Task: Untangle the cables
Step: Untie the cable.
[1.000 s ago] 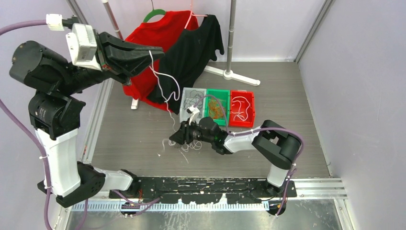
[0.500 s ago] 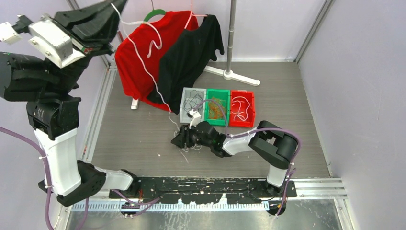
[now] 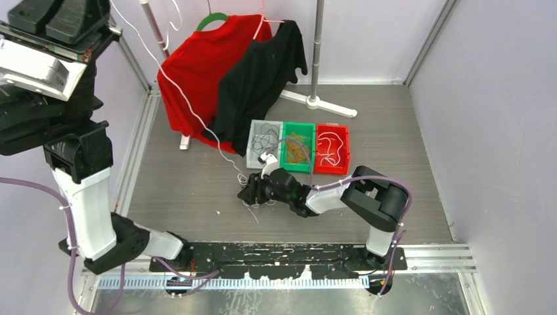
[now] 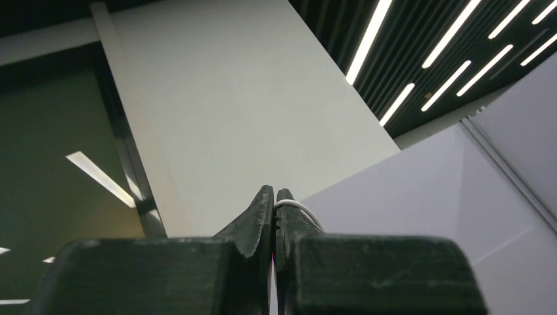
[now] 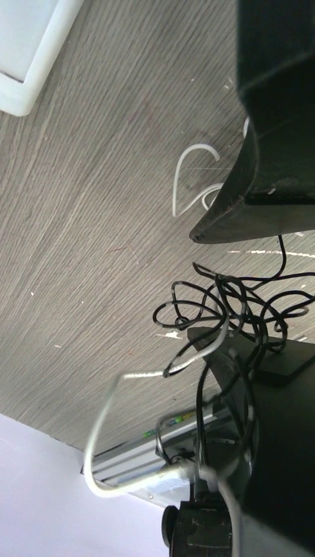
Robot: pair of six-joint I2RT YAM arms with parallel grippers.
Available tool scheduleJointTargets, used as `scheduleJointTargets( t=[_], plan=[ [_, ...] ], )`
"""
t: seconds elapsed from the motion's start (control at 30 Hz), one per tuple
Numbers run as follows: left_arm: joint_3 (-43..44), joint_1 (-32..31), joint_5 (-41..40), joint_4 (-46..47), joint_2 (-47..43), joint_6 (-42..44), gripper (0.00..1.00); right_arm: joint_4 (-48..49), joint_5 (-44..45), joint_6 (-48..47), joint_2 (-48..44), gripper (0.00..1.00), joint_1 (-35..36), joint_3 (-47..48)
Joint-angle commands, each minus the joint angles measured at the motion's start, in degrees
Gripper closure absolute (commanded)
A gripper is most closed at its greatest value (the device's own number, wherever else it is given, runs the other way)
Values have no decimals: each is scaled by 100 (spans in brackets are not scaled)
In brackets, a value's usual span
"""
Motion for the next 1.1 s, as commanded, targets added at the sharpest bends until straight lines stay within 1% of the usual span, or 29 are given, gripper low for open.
scheduleJointTargets(
  t=[0.0, 0.07, 0.1, 0.13, 0.23, 0.27, 0.33, 0.4, 0.47, 0.53, 0.63, 0.7, 0.77, 0.87, 1.0, 1.07],
  plan=[
    [1157, -19, -204, 837, 576, 516, 100, 141, 225, -45, -81, 45, 39, -95],
    [1814, -12, -144, 979, 954, 769, 100, 189, 243, 4, -34, 46, 39, -123],
    [1935, -19, -112, 1110, 1061, 883, 100, 190, 250, 26, -10, 46, 39, -125],
    [1914, -15, -81, 1215, 1041, 982, 100, 196, 254, 42, 12, 46, 45, -116],
    [1383, -15, -3, 1724, 850, 1290, 100, 178, 302, 61, 44, 46, 47, -122],
    [1355, -16, 9, 1822, 849, 1404, 100, 162, 325, 44, 42, 46, 55, -135],
    [1586, -16, 0, 1946, 998, 1555, 100, 86, 436, 22, -6, 46, 65, -175],
    [1801, -18, -72, 1736, 1097, 1537, 100, 32, 475, -42, -71, 45, 82, -208],
    [1434, -18, -61, 1719, 922, 1488, 100, -67, 492, -115, -153, 45, 114, -187],
    [983, -16, -62, 1293, 623, 1173, 100, -74, 485, -205, -282, 46, 150, -164],
    [-316, -21, 247, 1156, -1, 932, 100, -152, 413, -451, -711, 44, 179, -88],
    [-922, -17, 431, 913, -305, 804, 100, -411, 305, -792, -1162, 40, 182, 42],
    [-1297, -19, 571, 526, -541, 722, 100, -798, 222, -1200, -1655, 33, 187, 264],
    [-1979, -16, 630, 315, -902, 516, 100, -1205, -18, -1706, -2325, 23, 188, 623],
    [-2505, -16, 746, 17, -1154, 356, 100, -1286, -599, -2074, -2695, 16, 185, 971],
    [-2604, -16, 769, -126, -1220, 300, 100, -1281, -917, -2245, -2722, 15, 191, 1077]
  ],
)
